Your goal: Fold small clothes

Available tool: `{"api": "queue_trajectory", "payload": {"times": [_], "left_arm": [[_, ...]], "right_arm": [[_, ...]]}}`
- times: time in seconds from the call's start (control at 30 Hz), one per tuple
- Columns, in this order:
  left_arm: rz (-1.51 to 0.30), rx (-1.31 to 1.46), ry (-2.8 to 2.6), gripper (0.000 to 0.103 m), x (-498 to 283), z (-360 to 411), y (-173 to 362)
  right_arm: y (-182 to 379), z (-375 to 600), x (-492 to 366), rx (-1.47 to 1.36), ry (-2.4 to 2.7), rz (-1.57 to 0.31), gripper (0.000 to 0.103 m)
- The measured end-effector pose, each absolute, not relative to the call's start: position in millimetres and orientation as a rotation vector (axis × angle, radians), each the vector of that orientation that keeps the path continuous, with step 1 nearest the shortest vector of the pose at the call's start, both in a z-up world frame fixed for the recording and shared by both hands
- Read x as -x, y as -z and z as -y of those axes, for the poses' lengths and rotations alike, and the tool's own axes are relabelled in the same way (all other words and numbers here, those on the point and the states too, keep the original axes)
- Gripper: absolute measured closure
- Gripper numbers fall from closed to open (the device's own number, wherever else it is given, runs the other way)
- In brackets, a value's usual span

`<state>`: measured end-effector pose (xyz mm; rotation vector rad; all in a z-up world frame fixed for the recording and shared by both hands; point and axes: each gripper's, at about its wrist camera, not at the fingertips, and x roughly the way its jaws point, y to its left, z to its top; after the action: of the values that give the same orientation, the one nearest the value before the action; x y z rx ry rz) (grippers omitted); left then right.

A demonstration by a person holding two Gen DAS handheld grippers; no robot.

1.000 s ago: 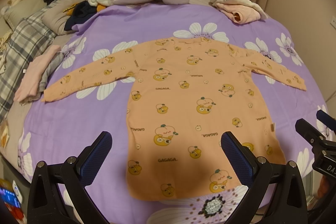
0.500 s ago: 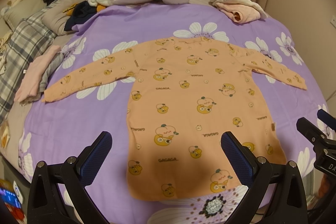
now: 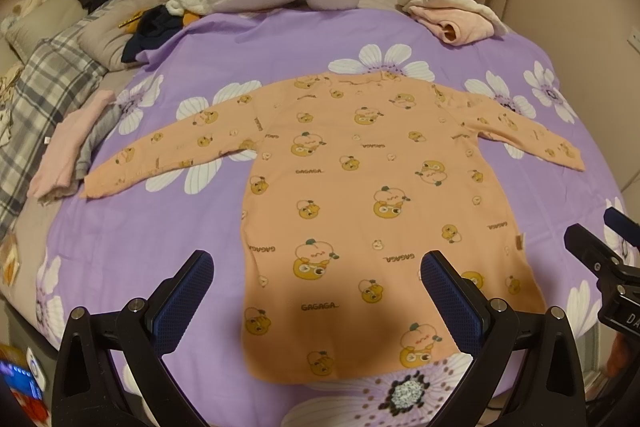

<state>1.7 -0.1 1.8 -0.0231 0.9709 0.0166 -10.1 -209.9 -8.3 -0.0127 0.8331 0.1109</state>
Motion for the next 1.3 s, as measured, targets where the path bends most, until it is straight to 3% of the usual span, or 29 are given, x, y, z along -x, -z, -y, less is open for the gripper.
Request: {"api": "queue_trajectory", "payload": {"times": [0.4,0.73,0.87,1.07,1.3], "left_arm": [[-0.945,0.026,-0.014,0.001,-1.0,1.9,-2.1],[-1.079,0.166,-0.039,0.001,-29.2,-21.5,40.6],[-1.128,0.272,-0.020,0.001,-42.5,-34.5,57.2],[-1.006,0.452,0.064,0.001,-63.5,-46.8,60.1],[-1.002,0.453,0.023,0.001,-86.2,-52.8,61.9]], "right_arm": [[9.4,209.3,11.2,0.007,-0.111,-0.820,0.000],[47.4,266.5,-15.4,-0.174,0.009,-0.928,0.000],[64.4,315.2,-33.2,-0.341,0.033,-0.838,0.000],[101.4,401.7,-60.7,-0.639,0.100,-0.834,0.001],[140.3,482.2,-98.5,-0.971,0.138,-0.722,0.006]]}}
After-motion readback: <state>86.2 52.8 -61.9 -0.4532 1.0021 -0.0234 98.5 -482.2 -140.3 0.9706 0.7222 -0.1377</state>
